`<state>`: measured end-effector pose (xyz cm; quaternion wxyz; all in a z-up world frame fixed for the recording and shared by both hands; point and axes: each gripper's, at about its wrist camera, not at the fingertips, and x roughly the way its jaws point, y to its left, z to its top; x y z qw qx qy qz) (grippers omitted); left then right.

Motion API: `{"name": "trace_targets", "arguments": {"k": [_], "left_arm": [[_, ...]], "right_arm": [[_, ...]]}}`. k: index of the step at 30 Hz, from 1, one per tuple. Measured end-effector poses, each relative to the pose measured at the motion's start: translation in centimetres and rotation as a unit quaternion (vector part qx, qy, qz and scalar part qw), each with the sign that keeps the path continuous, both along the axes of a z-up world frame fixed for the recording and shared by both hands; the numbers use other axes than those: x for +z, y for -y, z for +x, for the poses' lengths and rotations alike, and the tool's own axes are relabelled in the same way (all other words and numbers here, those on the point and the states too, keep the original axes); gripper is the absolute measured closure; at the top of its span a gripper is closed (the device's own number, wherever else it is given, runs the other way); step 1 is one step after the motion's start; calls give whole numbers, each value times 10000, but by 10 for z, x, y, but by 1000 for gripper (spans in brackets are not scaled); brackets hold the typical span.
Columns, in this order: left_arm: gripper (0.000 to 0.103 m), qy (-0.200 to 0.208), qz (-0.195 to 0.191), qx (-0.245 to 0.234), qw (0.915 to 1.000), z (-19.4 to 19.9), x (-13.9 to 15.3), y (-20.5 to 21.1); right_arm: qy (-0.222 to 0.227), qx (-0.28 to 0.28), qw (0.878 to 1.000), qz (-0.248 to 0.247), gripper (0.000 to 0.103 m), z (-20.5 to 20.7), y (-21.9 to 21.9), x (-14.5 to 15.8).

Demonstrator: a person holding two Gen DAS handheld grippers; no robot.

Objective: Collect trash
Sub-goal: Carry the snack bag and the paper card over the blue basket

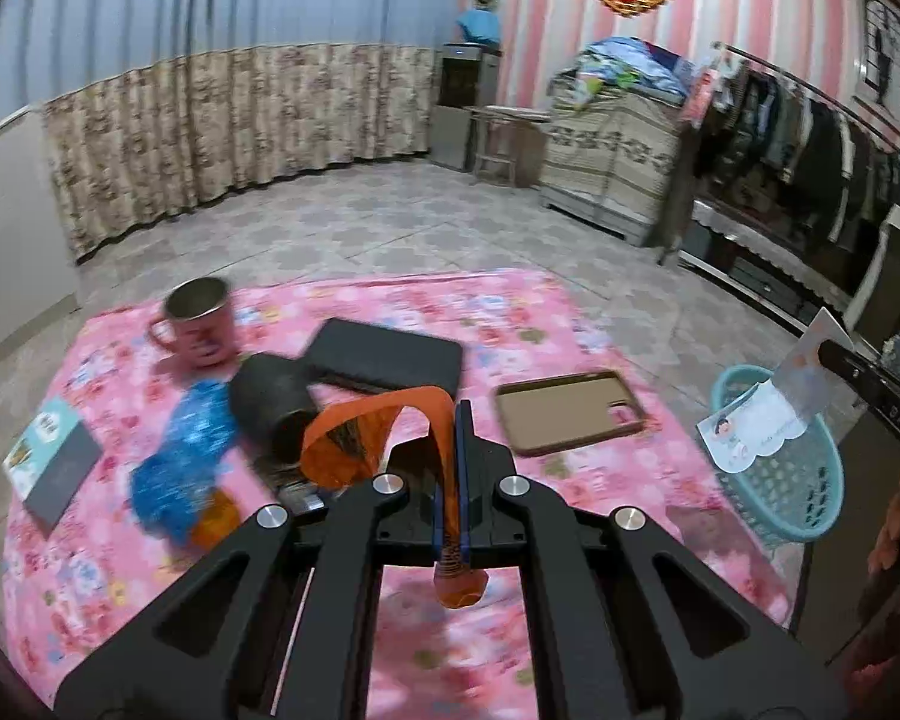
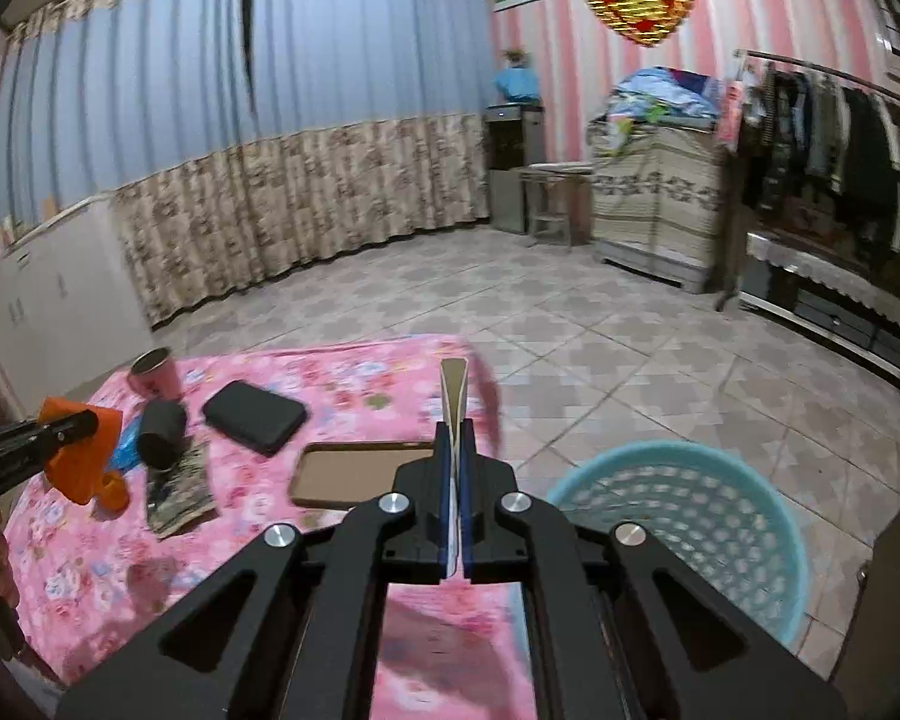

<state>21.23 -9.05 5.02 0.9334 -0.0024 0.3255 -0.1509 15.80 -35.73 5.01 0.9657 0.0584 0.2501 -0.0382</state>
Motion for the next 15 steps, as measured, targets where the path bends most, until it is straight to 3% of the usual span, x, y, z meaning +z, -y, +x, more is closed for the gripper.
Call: {"name": "trace_targets", "arguments": {"k": [8,15], "left_arm": [[102,44,69,-878,9961,4,-1,101],[102,38,39,-1726,9850,-6,-17,192]], "right_arm": [[26,-728,9973,-112,100,-18,68,-2],[-90,-1203,9926,-110,100,-32,121,-13]]}}
